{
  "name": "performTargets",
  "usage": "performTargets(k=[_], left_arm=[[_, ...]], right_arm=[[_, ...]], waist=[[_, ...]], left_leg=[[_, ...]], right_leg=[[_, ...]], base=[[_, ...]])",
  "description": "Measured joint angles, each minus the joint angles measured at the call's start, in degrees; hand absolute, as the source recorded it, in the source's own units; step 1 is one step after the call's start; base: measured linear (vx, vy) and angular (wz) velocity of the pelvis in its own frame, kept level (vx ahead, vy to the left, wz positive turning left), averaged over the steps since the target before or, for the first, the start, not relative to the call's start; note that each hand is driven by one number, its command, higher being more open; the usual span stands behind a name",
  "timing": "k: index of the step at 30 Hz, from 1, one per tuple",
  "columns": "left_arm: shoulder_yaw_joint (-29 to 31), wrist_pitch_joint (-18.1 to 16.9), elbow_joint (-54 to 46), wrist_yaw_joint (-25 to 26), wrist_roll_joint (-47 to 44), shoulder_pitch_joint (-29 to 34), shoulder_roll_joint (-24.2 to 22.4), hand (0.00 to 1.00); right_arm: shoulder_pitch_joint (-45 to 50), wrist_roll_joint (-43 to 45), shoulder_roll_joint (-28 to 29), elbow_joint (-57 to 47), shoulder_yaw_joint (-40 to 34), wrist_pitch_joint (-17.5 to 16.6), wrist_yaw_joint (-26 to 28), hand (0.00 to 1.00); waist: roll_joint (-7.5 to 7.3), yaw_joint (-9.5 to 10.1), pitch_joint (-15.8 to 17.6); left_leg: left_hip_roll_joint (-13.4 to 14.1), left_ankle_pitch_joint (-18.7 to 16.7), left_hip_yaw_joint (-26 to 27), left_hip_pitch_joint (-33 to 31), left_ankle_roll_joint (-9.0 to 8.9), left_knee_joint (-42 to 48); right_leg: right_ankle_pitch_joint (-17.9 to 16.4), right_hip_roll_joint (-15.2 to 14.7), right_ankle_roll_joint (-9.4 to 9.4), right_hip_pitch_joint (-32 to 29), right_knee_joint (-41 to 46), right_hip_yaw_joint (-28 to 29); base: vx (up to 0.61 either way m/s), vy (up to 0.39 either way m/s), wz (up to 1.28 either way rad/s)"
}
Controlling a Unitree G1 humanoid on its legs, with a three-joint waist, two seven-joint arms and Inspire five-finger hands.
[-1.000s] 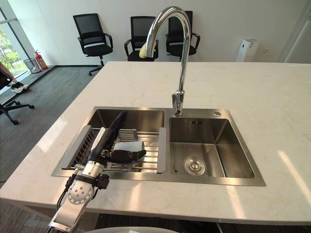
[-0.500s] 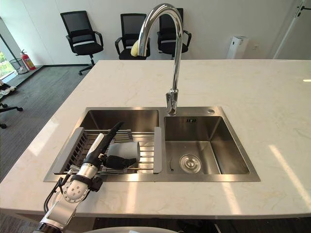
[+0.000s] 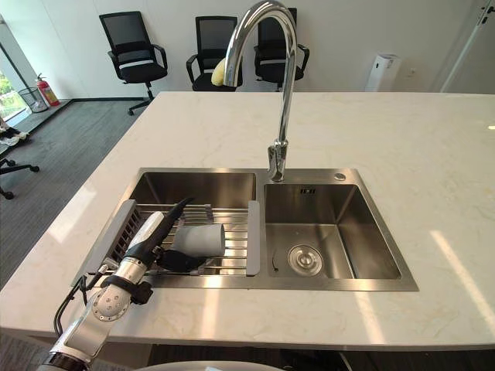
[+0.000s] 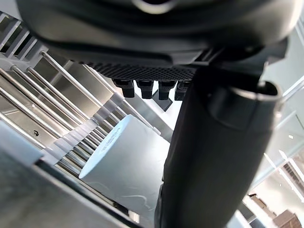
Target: Walk over to the sink, pick up the cup, carry it to the dishwasher, place the cup inside the dishwasher, then close the dishwasher door
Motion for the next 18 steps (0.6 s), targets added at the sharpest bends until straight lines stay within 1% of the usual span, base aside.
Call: performTargets(k=[6,18], left_arm=[[0.0,0.0,0.0,-0.9,2.2,-1.2,2.7,1.00],[-1.3,0.9,1.4,-2.6,7.3,-5.2,5.1,1.00]], right_arm=[[0.0,0.0,-0.4,0.0,0.0,0.1,1.0,1.00],[0.1,0.0,-1.3,0.0,0.0,1.2,2.1,1.00]], waist=[[-0.04,0.02,0.1],[-0.02,-0.24,0.1]], left_leg=[[0.0,0.0,0.0,0.0,0.00,0.0],[0.0,0.0,0.1,0.1,0.00,-0.1]], right_leg=[[0.0,0.0,0.03,0.0,-0.3,0.0],[0.1,0.1,0.05,0.0,-0.4,0.1]], base=[[0.00,0.000,0.00],[0.00,0.000,0.00]])
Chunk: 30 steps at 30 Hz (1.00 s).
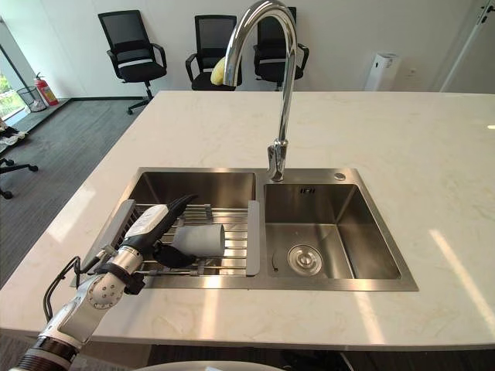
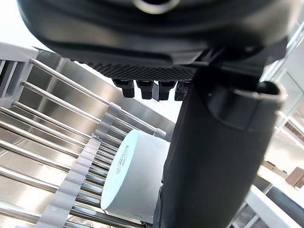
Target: Walk over to the sink, pick up the cup, carry it to the dishwasher, place the cup inside the dishwasher, then close the dishwasher door
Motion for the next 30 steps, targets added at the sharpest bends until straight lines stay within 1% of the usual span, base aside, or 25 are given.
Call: performTargets(k=[2,8,11,12,13,15,16,19,25,30], left_arm=[[-1.3,0.9,1.4,-0.5,0.0,-0.8,0.4,1.00],[-3.5,1.9,4.0,-2.5,0.0,-2.1,0.8,1.00],[-5.1,3.7,5.2,-4.1,0.0,-4.5,1.2,1.00],[-5.7,4.4,5.2,-4.6,0.0,-5.1,1.4,1.00],[-6.1,4.8,5.4,-4.8,0.0,-5.4,1.4,0.00],[-6.2,4.9,5.7,-4.9,0.0,-5.6,1.5,0.00],[-6.2,4.9,6.4,-4.9,-0.1,-5.9,1.5,0.00],[-6.2,4.9,7.6,-5.4,-0.5,-6.6,1.7,0.00],[-7.5,4.6,8.4,-6.0,-2.5,-7.9,1.9,0.00],[-8.1,4.5,9.7,-6.0,-4.3,-9.2,1.5,0.00]], right_arm=[[0.0,0.0,-0.2,0.0,0.0,0.3,0.0,1.00],[-0.1,0.0,-0.4,0.0,0.0,1.0,0.1,1.00],[-1.2,0.1,-0.4,0.0,2.0,3.1,-2.1,1.00],[-1.8,0.2,-0.3,0.0,3.2,4.5,-3.4,1.00],[-2.6,0.1,-0.4,0.1,4.1,5.9,-4.5,1.00],[-3.2,0.2,-0.7,0.1,4.6,7.0,-5.4,1.00],[-3.5,0.2,-0.8,0.1,5.1,8.0,-6.8,1.00],[-3.8,0.3,-1.0,0.2,5.6,9.3,-8.1,1.00],[-5.7,0.4,-1.3,0.5,6.3,10.1,-10.0,1.00],[-7.4,1.1,-2.0,1.7,6.4,10.1,-10.2,1.00]], waist=[[0.03,-0.08,0.0],[0.14,-0.44,0.1],[0.37,-0.50,0.3],[0.39,-0.60,0.3],[0.47,-0.81,0.3],[0.70,-0.89,0.5],[0.73,-0.99,0.5],[0.99,-1.07,0.7],[0.94,-1.16,0.8],[1.73,-1.31,1.6]], left_leg=[[0.0,0.0,0.1,0.0,0.00,0.0],[0.0,0.0,0.4,0.4,0.06,-0.2],[-0.1,-0.1,0.4,0.8,0.12,-0.2],[-0.1,-0.1,0.4,0.8,0.19,-0.1],[-0.2,-0.2,0.4,0.7,0.30,0.0],[-0.2,-0.3,0.4,0.5,0.48,0.1],[-0.2,-0.4,0.4,0.2,0.58,0.2],[-0.2,-0.3,0.4,0.0,0.51,0.2],[-0.3,-0.3,0.1,-0.6,0.43,0.2],[-0.7,-0.4,-1.2,-0.7,0.70,0.2]], right_leg=[[0.1,0.1,0.03,0.0,-0.1,0.1],[0.3,0.3,0.05,0.2,-0.3,0.5],[0.5,0.3,0.09,0.8,-0.5,0.7],[0.7,0.3,0.10,0.9,-0.8,0.8],[1.1,0.3,0.15,1.0,-1.3,0.9],[1.4,0.4,0.17,1.0,-1.9,1.0],[1.8,0.5,0.24,1.0,-2.6,1.1],[2.4,0.6,0.35,1.0,-3.6,1.3],[3.5,0.9,0.57,1.2,-5.6,1.2],[5.0,1.0,0.82,2.5,-7.9,1.1]], base=[[0.00,0.000,0.00],[0.00,0.000,-0.04],[0.00,0.000,0.00],[0.00,0.000,0.00],[0.00,0.000,0.00],[-0.05,0.009,-0.02],[-0.04,0.006,-0.02],[0.00,0.000,0.00],[0.02,-0.003,-0.01],[0.01,0.001,0.01]])
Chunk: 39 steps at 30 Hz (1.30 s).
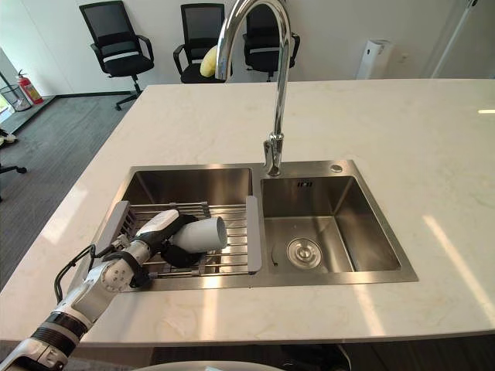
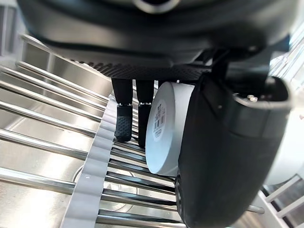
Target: Walk over to the sink, pick up the cup, carry it to the dishwasher, place the cup inside the dishwasher, then close the dishwasher door
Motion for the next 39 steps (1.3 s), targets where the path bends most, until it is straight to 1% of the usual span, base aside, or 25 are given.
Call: performTargets(k=[5,7,11,14,16,18,20,25,29,30,33,36,39], left_arm=[[0.0,-1.1,0.1,0.8,-1.9,0.0,0.0,0.00],[0.0,-1.9,0.1,1.0,-5.3,0.3,0.0,0.00],[0.3,-3.5,-2.0,0.5,-9.2,1.5,-0.9,0.00],[1.6,-5.2,-6.1,-0.8,-14.7,3.6,-2.3,0.00],[2.8,-6.4,-9.3,-2.2,-19.0,4.4,-3.6,0.00],[3.5,-7.0,-10.9,-3.0,-21.9,4.6,-4.6,0.00],[5.0,-7.5,-13.2,-4.4,-26.9,5.5,-5.8,0.00],[6.7,-7.8,-15.0,-5.7,-36.7,7.5,-9.1,0.00],[7.4,-7.8,-16.3,-6.7,-41.1,9.7,-11.0,0.00],[7.5,-7.8,-17.1,-7.7,-43.5,11.4,-12.8,0.00],[7.7,-7.8,-17.8,-7.7,-43.6,12.8,-13.5,0.00],[7.8,-7.8,-19.1,-7.7,-44.1,14.5,-13.8,0.00],[7.8,-7.8,-19.8,-8.7,-45.9,16.4,-15.5,0.00]], right_arm=[[-0.9,0.2,0.0,0.8,0.1,0.0,0.0,1.00],[-1.0,0.3,0.0,1.0,0.1,0.0,-0.2,1.00],[-1.0,0.3,0.0,1.1,0.1,0.1,-0.4,1.00],[-1.1,1.6,0.1,1.1,0.1,0.1,-0.6,1.00],[-1.2,2.3,0.1,1.2,0.1,0.1,-1.1,1.00],[-1.2,2.5,0.2,1.2,0.1,0.1,-1.3,1.00],[-1.3,2.6,0.3,1.3,0.0,0.1,-1.5,1.00],[-1.7,2.7,0.4,1.7,0.0,0.1,-1.9,1.00],[-1.7,4.3,0.4,2.3,0.0,0.1,-2.3,1.00],[-1.9,4.8,0.8,2.4,0.0,0.0,-2.3,1.00],[-2.0,4.8,1.1,2.4,0.0,0.0,-2.3,1.00],[-2.0,4.9,1.1,2.4,0.1,0.0,-2.5,1.00],[-2.0,6.4,1.1,2.4,0.4,-0.3,-3.8,1.00]], waist=[[-0.24,0.05,0.8],[-0.17,0.05,1.0],[-0.27,0.18,1.2],[-0.32,0.34,1.2],[-0.34,1.04,1.2],[-0.42,1.39,1.2],[-0.63,1.50,1.3],[-0.68,1.76,1.4],[-0.82,1.89,1.4],[-1.41,2.31,1.7],[-1.89,2.63,1.7],[-1.90,2.75,1.7],[-1.89,2.90,1.7]], left_leg=[[-0.2,0.0,-0.6,-0.1,0.19,0.1],[-0.3,0.0,-0.9,-0.2,0.28,0.1],[-0.5,0.0,-1.4,-0.2,0.32,0.1],[-0.5,0.0,-1.9,-0.2,0.32,0.1],[-0.5,0.0,-2.2,-0.1,0.34,0.1],[-0.5,0.0,-2.5,-0.1,0.38,0.1],[-0.5,0.0,-3.1,-0.1,0.40,0.4],[-0.5,0.1,-3.6,-0.1,0.44,0.5],[-0.5,0.1,-3.9,-0.2,0.44,0.4],[-0.5,0.1,-4.0,-0.2,0.44,0.2],[-0.6,0.0,-4.1,-0.1,0.45,0.2],[-0.8,0.0,-4.1,-0.1,0.54,0.3],[-0.9,-0.2,-4.2,-0.2,0.80,0.9]], right_leg=[[1.2,0.0,0.14,1.0,-1.9,-0.6],[1.8,0.0,0.30,1.5,-3.1,-0.8],[2.1,0.0,0.43,2.1,-3.8,-1.4],[2.1,0.0,0.45,2.6,-4.2,-1.9],[2.1,0.0,0.45,2.9,-4.3,-2.1],[2.1,-0.1,0.45,3.1,-4.3,-2.4],[2.1,-0.1,0.45,3.6,-4.4,-3.0],[2.1,-0.1,0.42,3.9,-4.6,-3.5],[2.1,-0.1,0.44,4.0,-4.9,-3.9],[2.2,-0.1,0.49,4.3,-5.2,-4.1],[2.2,-0.1,0.51,4.4,-5.3,-4.1],[2.2,-0.3,0.58,4.5,-5.3,-4.1],[2.2,-0.6,0.62,4.7,-5.1,-4.2]], base=[[-0.02,0.007,0.04],[0.00,0.005,0.02],[0.00,0.004,0.08],[0.01,-0.001,0.08],[-0.02,-0.003,0.05],[-0.03,-0.002,0.08],[-0.04,-0.002,0.12],[-0.03,-0.001,0.06],[0.00,0.004,0.05],[0.03,0.015,0.05],[0.01,0.007,0.01],[0.00,0.000,0.00],[-0.01,0.006,0.01]])
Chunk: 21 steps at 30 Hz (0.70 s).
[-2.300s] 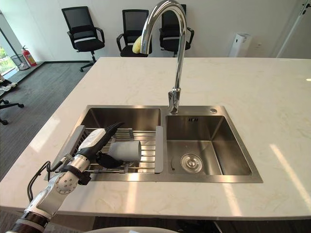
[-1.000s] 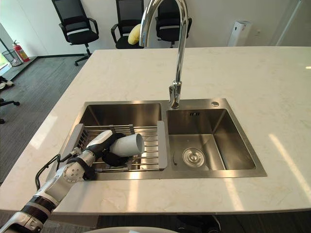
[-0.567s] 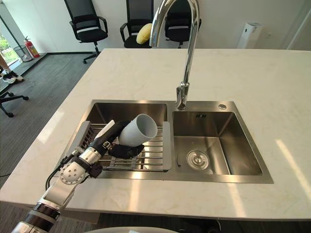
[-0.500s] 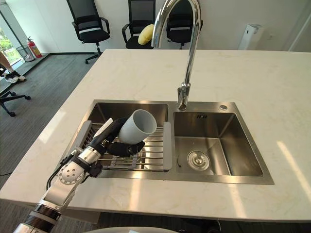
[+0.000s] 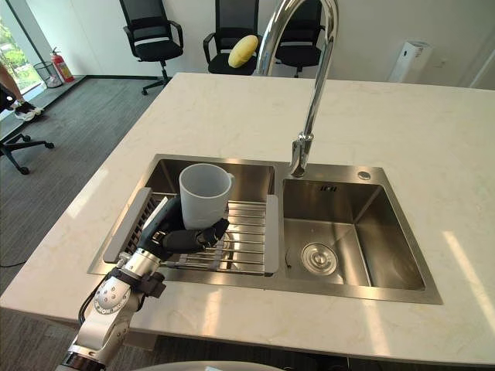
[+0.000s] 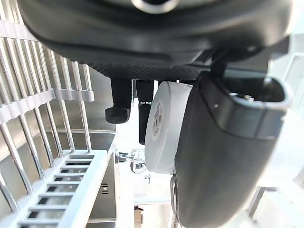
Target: Walk over to the sink, pick up the cup, carry it to the dishwasher, place the cup inside the dishwasher, then close the dishwasher door
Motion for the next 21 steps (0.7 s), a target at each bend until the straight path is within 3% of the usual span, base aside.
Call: performTargets(k=[7,9,12,16,19,21], left_arm=[[-0.8,-0.7,-1.7,-0.4,-0.2,1.7,-2.1,0.00],[-1.8,-0.8,-3.0,0.5,-0.1,1.6,-2.8,0.00],[-5.4,-1.6,-5.2,3.8,1.0,1.1,-4.4,0.00],[-8.5,-3.6,-4.9,7.1,4.2,-0.9,-7.0,0.00],[-8.0,-5.0,-4.6,8.8,4.2,-2.7,-7.2,0.00],[-7.1,-5.1,-4.7,8.8,3.9,-3.3,-7.4,0.00]], right_arm=[[0.3,0.0,0.0,0.0,0.8,-1.2,-2.0,1.00],[0.3,0.0,-0.1,-0.1,1.2,-2.4,-2.5,1.00],[1.4,-0.6,-0.3,0.0,2.2,-2.9,-3.8,1.00],[0.5,-0.6,-1.4,1.1,4.4,-3.3,-5.1,1.00],[-2.7,-0.2,-1.6,2.4,4.6,-3.5,-6.1,1.00],[-4.9,0.4,-2.1,2.3,4.6,-3.5,-7.0,1.00]], waist=[[0.12,0.12,-0.1],[0.02,0.10,-0.1],[-1.63,-0.21,-0.4],[-1.31,-0.16,-1.0],[-1.61,0.55,-0.2],[-0.29,0.94,0.8]], left_leg=[[-0.3,-0.2,0.3,-0.4,0.29,0.9],[-0.7,-1.1,0.8,-1.4,0.29,1.2],[-3.6,-1.6,-0.1,-2.1,0.98,1.6],[-5.5,-1.7,-2.0,-3.8,2.06,5.0],[-6.5,-1.8,-3.3,-4.2,2.37,8.7],[-5.9,-1.8,-4.0,-3.9,2.30,10.6]], right_leg=[[-0.2,-0.8,0.18,-1.3,1.9,0.6],[-2.5,-2.0,-0.07,-4.5,6.0,1.2],[-8.3,-6.6,0.78,-10.5,18.3,2.3],[-8.9,-9.5,0.97,-12.7,23.9,2.4],[-9.5,-10.6,1.81,-10.4,22.7,2.7],[-9.2,-9.3,2.96,-7.6,19.4,3.6]], base=[[-0.06,0.019,-0.04],[-0.06,0.029,-0.14],[-0.02,0.020,0.04],[0.06,0.041,0.08],[-0.02,0.010,0.10],[-0.13,-0.021,0.21]])
